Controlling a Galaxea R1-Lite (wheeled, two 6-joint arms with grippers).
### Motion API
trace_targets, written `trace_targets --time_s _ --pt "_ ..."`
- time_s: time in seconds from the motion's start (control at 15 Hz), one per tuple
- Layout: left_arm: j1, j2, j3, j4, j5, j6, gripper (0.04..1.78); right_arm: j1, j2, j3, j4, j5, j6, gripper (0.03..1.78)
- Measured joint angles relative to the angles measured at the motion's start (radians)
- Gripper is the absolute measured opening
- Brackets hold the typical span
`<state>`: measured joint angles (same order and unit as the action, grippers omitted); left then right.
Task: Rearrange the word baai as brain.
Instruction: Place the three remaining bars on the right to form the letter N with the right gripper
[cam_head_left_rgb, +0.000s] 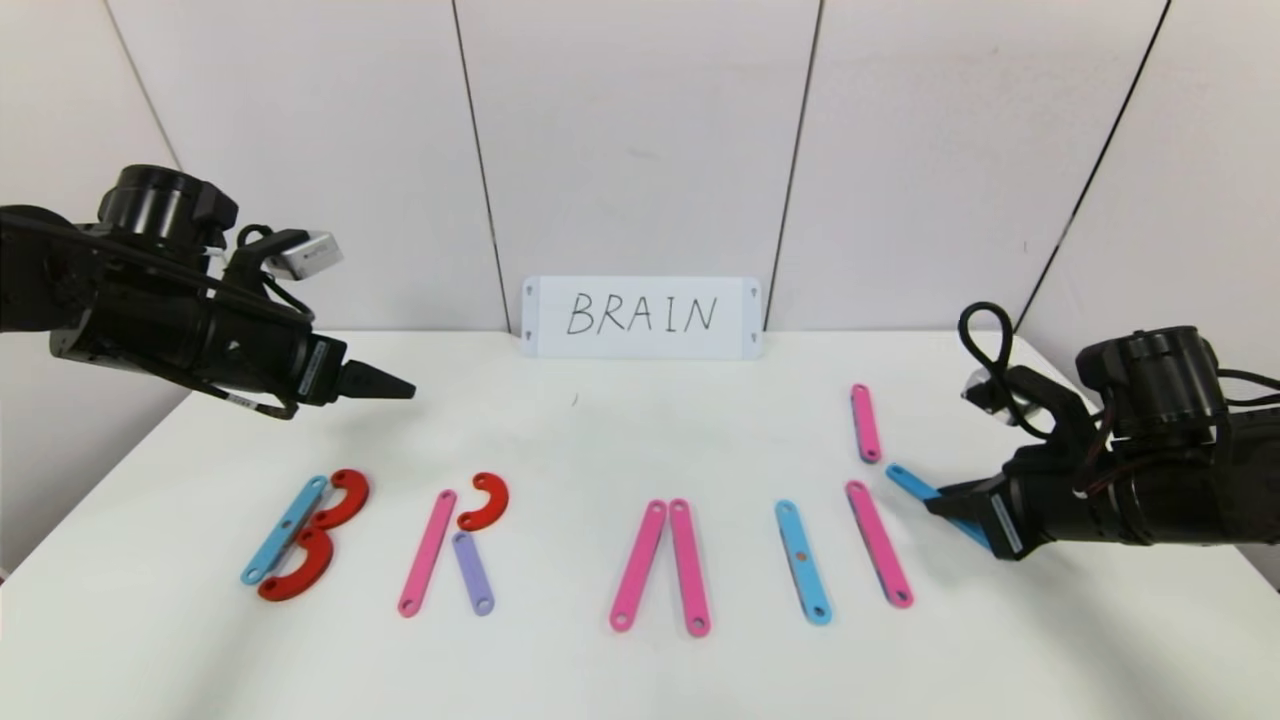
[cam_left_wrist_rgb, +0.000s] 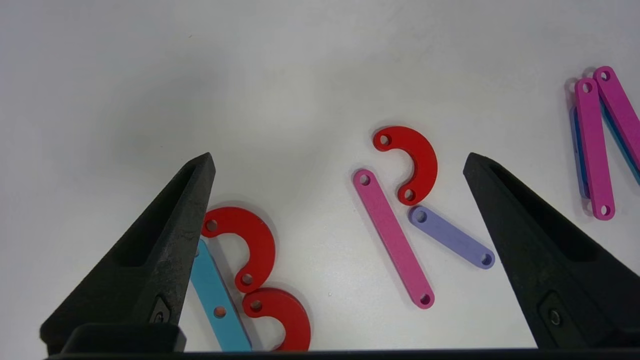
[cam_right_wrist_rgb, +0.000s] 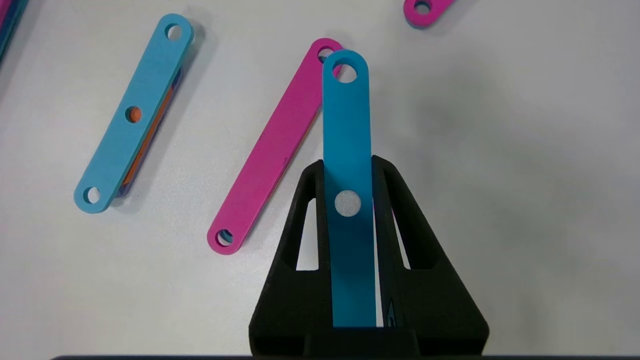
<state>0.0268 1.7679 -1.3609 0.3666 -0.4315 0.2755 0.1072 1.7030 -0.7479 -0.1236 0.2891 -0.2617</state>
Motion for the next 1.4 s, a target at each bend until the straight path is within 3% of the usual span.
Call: trace_targets --time_s 0.87,1.13,1.4 --pt "-0.001 -0.012 0.003 0.0 0.0 0.002 1.74 -0.024 0.098 -0.002 -0.026 -0.008 -0.002 0.28" --pt "-0.001 -0.012 0.003 0.0 0.0 0.002 1.74 -0.021 0.127 -0.005 -0.095 -0.007 0.002 0.28" --pt "-0.001 -0.011 0.002 0.0 0.0 0.002 1.74 -0.019 0.144 -0.003 -0.097 -0.008 0.008 0.28"
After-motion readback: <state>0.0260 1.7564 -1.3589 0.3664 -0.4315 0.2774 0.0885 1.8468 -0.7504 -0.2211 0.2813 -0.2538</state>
